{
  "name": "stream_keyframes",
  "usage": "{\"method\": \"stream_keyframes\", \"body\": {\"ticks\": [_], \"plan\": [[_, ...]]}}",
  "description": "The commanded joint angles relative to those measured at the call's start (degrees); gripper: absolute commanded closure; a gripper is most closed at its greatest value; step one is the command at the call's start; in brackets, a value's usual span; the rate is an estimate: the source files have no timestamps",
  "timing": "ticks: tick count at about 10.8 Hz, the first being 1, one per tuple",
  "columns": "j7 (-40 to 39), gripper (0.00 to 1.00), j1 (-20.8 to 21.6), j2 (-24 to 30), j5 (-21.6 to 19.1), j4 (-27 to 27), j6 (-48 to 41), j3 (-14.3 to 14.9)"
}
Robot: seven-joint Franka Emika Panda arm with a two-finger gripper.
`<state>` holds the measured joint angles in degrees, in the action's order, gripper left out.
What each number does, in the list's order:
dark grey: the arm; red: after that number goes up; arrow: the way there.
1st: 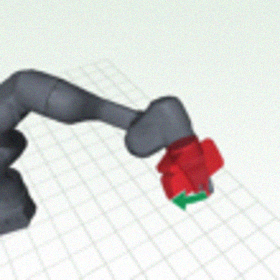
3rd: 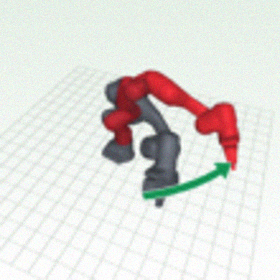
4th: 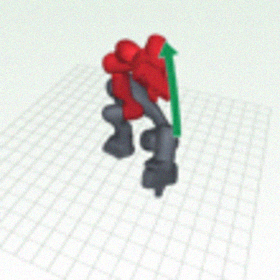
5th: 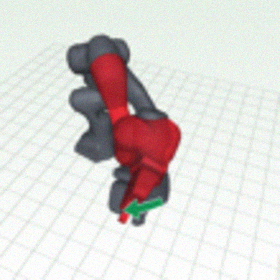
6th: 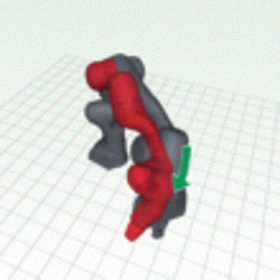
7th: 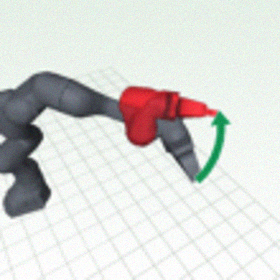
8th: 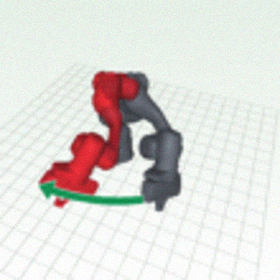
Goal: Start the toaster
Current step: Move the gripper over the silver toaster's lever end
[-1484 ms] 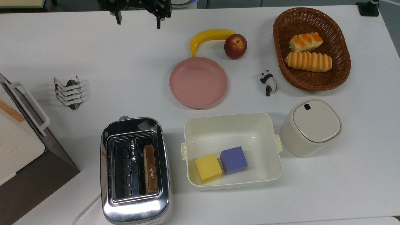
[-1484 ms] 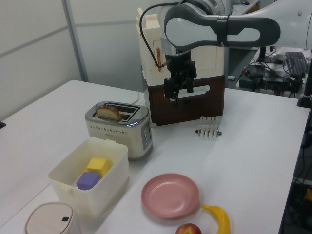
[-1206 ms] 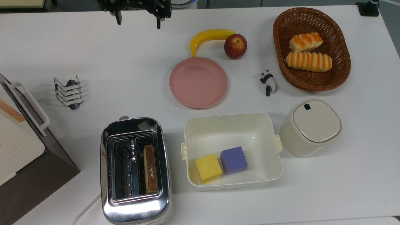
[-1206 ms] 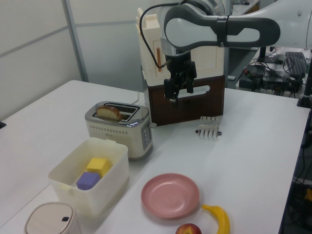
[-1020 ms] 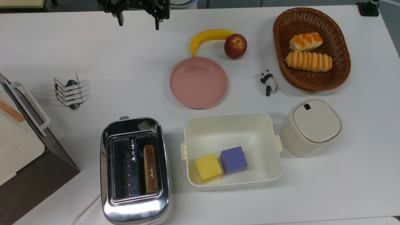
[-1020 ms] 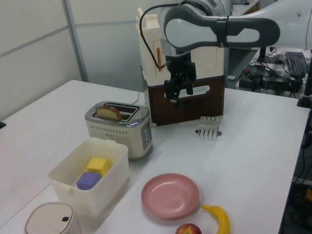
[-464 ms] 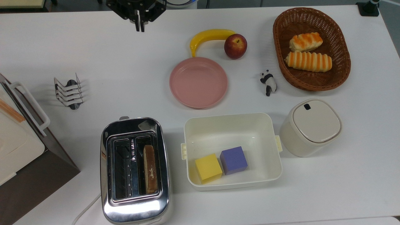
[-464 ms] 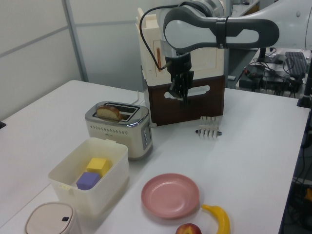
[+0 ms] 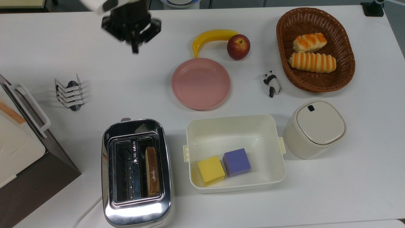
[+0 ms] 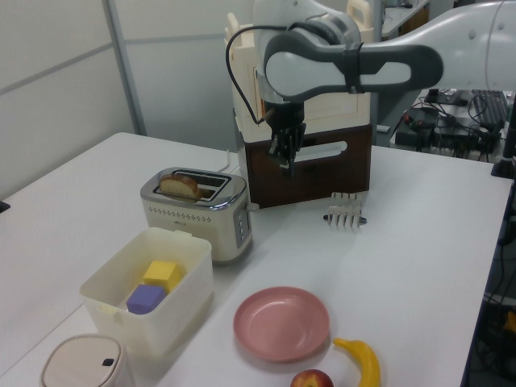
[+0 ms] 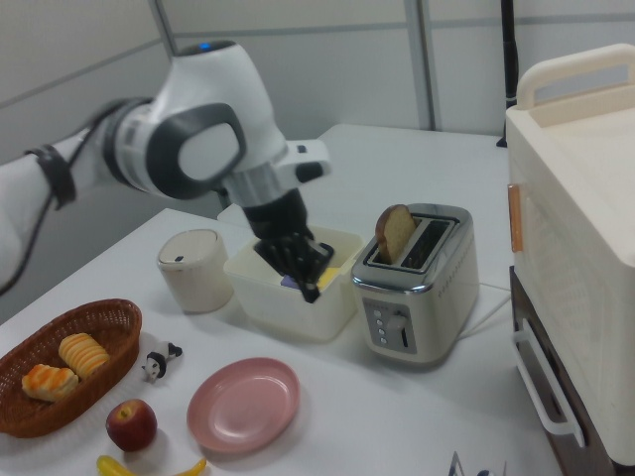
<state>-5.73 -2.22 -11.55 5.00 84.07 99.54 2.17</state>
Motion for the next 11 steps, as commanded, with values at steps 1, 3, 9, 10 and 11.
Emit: {"method": "stream_keyframes", "body": {"ticks": [1,3,9,10,11], "plan": [[-5.68,1.0,-1.29,-3.64,-1.49,0.13,6.44,0.29],[-6.31,1.0,-2.69,-6.98,-4.02,0.05,13.89,0.29],[-6.93,1.0,-2.43,-16.04,-4.21,0.13,28.5,0.11],[-7.01,1.0,-2.52,-16.66,-3.95,0.13,29.56,0.11],[-7.19,1.0,-2.7,-17.27,-3.86,0.13,29.66,0.11]]}}
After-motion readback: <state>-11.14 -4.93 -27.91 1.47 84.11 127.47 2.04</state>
